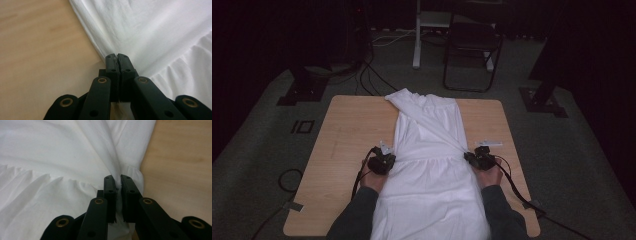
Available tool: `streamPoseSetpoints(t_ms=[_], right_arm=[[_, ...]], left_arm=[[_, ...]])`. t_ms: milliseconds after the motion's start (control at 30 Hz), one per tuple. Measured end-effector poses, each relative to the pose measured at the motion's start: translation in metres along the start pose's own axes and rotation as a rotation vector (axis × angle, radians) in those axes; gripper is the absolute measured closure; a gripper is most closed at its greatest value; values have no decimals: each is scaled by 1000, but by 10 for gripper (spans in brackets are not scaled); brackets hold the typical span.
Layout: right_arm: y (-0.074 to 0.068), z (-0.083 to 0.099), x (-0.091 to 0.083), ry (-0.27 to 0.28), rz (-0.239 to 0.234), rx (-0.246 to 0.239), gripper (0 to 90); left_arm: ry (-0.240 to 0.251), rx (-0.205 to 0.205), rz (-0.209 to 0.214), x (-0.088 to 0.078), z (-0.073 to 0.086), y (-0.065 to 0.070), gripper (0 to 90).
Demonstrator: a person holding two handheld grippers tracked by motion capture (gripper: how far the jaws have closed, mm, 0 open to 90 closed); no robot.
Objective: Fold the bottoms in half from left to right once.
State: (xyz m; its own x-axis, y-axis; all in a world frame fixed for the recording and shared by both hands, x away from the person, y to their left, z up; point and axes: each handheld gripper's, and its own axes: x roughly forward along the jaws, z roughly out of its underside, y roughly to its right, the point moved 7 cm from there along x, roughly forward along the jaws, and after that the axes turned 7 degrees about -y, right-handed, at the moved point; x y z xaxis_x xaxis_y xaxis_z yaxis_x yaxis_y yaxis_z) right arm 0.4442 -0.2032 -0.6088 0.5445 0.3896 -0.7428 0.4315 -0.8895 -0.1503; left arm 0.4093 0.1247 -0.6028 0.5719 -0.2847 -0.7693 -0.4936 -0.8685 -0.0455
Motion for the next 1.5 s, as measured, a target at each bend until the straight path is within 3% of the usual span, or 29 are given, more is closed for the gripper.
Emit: streamPoseSetpoints(t_ms=[100, 233, 367, 433, 500, 567, 633, 767, 867, 967, 1067, 1167, 1233, 1267, 1367, 1400, 1433, 1500], right_arm=[[-11, 18, -13, -16, -19, -26, 833], [-22, 42, -30, -26, -77, -23, 832], [-30, 64, -45, -37, -127, -10, 817], [-27, 68, -50, -33, -101, -24, 746], [-16, 67, -54, -26, 0, -14, 616], [-6, 62, -57, -14, 29, 27, 558], [-6, 53, -60, 19, 9, 26, 497], [-28, 24, -58, 57, -69, -62, 427], [-48, 0, -42, 50, -98, -129, 402], [-62, -20, -23, 37, -82, -200, 403], [-70, -35, -4, 16, -84, -235, 403], [-70, -43, 17, -41, -101, -237, 479], [-65, -44, 23, -57, -93, -248, 728], [-59, -46, 21, -47, -68, -232, 805], [-39, -56, -6, 96, -48, -116, 876], [-31, -57, -15, 126, -5, -96, 879], [-21, -57, -24, 154, 20, -72, 879], [-12, -53, -27, 153, 22, -41, 877]], left_arm=[[17, -6, 25, -13, 18, 8, 884], [11, -6, 75, -31, 41, 20, 884], [2, 44, 62, -40, 51, 30, 882], [4, 52, 57, -39, 51, 31, 879], [9, 43, 67, -38, 50, 30, 872], [10, 41, 67, -38, 50, 29, 861], [16, 40, 64, -37, 50, 29, 850], [23, 42, 64, -36, 49, 28, 839], [32, 34, 69, -36, 50, 27, 830], [38, 31, 73, -36, 50, 27, 821], [43, 32, 64, -36, 50, 27, 803], [46, 24, 50, -35, 51, 25, 737], [49, 12, 41, -35, 51, 23, 664], [51, 3, 42, -35, 52, 23, 638], [50, -4, 42, -36, 53, 22, 588], [52, 2, 46, -35, 52, 23, 583], [52, 4, 51, -35, 52, 25, 570], [51, 18, 55, -35, 52, 29, 554]])
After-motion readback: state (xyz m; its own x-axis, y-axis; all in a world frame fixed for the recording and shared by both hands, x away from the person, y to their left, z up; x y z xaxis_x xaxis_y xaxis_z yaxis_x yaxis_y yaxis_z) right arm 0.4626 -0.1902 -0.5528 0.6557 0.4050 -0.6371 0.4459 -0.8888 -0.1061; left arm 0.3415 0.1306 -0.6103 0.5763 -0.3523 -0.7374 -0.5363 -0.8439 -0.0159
